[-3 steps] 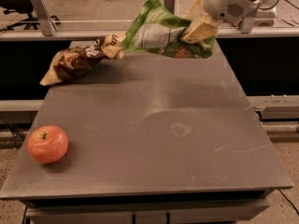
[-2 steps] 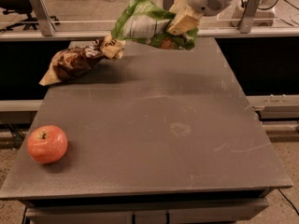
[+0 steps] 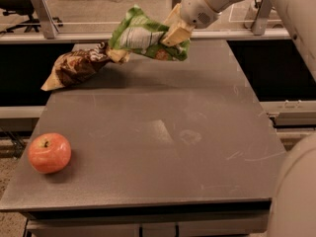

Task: Move green rice chip bag near brown chip bag

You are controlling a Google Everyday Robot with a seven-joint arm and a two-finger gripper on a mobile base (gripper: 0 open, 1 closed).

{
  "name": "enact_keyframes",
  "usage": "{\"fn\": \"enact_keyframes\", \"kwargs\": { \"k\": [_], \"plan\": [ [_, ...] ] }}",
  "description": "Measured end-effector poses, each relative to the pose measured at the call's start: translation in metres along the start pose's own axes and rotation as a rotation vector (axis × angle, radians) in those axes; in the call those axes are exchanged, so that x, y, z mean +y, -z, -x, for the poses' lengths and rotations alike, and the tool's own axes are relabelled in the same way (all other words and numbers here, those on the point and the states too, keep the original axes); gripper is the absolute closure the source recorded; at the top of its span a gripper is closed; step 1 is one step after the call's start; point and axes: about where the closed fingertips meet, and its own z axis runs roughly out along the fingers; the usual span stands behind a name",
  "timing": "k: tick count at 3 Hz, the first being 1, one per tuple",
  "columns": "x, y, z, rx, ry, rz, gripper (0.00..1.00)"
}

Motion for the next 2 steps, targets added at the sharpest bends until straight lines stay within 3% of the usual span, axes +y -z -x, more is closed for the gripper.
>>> {"fn": "enact_keyframes", "kwargs": {
  "k": [1, 2],
  "plan": [
    [0.003, -0.028, -0.002, 0.017, 0.023, 0.071, 1.0],
    [0.01, -0.054, -0.003, 0.102, 0.057, 0.138, 1.0]
  ]
}}
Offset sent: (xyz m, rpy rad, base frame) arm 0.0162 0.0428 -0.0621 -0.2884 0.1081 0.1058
